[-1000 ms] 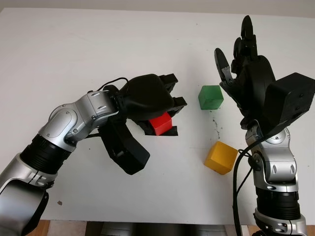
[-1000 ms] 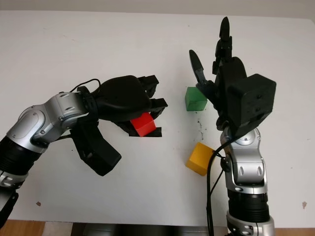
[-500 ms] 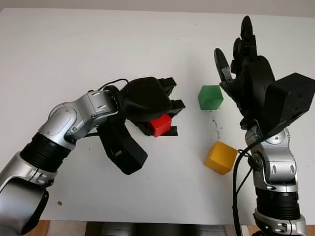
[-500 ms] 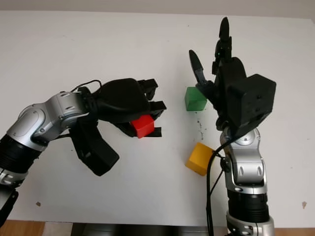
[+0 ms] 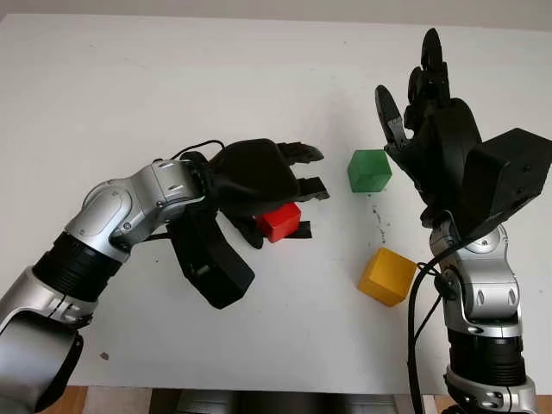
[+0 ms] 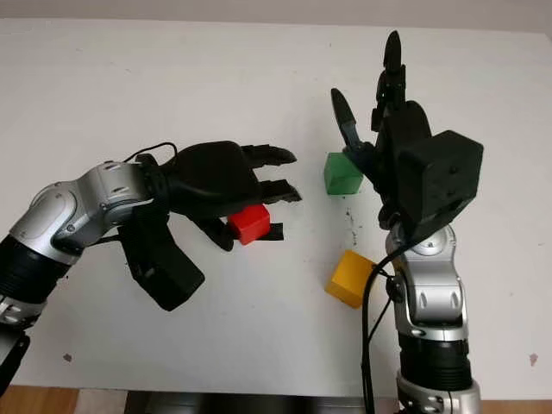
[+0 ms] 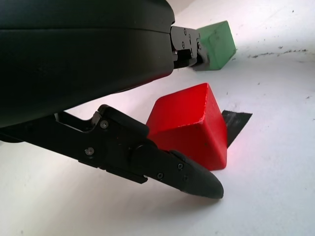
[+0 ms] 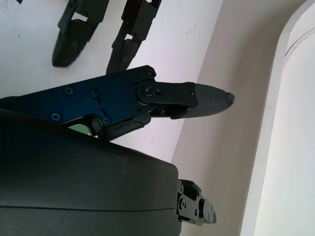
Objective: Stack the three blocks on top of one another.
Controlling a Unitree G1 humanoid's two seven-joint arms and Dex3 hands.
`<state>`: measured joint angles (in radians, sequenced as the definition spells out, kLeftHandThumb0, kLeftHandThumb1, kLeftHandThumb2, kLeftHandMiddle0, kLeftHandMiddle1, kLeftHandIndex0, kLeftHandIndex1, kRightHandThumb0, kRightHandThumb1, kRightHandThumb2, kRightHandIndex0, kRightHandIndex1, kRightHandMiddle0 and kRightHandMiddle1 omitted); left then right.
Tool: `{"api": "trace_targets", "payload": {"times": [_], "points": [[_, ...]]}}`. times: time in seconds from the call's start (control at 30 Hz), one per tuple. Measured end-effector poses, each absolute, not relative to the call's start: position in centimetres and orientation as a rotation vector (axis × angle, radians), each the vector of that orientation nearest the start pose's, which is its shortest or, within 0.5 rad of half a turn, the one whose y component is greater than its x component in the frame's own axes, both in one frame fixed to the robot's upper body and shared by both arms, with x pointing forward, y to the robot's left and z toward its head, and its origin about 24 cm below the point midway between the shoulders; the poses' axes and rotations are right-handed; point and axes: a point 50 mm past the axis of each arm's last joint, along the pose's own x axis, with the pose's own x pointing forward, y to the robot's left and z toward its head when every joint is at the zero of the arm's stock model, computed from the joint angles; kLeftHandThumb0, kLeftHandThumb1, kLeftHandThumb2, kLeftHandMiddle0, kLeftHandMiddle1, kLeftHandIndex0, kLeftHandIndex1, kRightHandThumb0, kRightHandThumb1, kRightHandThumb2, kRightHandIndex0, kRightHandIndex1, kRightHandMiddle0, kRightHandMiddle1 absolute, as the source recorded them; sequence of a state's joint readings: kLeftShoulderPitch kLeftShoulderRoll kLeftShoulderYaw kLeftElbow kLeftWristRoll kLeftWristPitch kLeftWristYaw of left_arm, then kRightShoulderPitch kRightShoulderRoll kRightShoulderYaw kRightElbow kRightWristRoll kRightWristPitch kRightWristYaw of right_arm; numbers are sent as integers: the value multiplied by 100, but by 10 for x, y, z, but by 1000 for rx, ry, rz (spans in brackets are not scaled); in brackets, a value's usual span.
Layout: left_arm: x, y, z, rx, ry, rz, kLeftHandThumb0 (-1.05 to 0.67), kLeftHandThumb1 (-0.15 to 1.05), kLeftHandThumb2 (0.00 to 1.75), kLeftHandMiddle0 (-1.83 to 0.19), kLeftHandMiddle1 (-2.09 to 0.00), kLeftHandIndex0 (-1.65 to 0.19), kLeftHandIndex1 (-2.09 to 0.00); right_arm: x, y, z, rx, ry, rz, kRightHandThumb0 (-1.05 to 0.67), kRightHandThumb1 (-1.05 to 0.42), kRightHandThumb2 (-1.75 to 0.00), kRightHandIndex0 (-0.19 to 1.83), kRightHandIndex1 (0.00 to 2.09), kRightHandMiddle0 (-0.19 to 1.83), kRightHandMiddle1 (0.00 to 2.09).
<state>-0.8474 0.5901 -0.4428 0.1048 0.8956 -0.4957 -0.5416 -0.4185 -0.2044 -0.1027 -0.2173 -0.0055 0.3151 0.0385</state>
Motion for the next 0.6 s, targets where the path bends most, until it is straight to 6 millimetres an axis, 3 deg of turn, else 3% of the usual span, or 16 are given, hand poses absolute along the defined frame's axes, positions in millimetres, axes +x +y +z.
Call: {"api": "trace_targets", "payload": {"times": [0.1,0.17,0.27,0.4,0.6], "points": [[320,85,209,1847,-669,-804,-75,94,6,19,0,19,0,306,-175,184,-191,-321,-4,-67,-105,-41,-19,0,-19,2],[320,89,215,1762,-660,-787,-75,101,13,14,-3,14,-3,306,-175,184,-190,-321,-4,-67,-105,-41,-19,1,-19,3],[323,104,230,1547,-688,-638,-76,104,32,10,-5,9,-5,306,-175,183,-189,-319,-5,-67,-105,-41,-19,1,-19,3],[328,130,247,1248,-673,-460,-81,105,54,18,-3,18,-1,305,-176,182,-193,-317,-10,-67,-105,-40,-18,2,-17,4],[337,161,227,756,-590,-288,-81,105,63,19,-1,19,0,299,-183,189,-231,-313,-5,-67,-105,-38,-19,1,-17,2]]}}
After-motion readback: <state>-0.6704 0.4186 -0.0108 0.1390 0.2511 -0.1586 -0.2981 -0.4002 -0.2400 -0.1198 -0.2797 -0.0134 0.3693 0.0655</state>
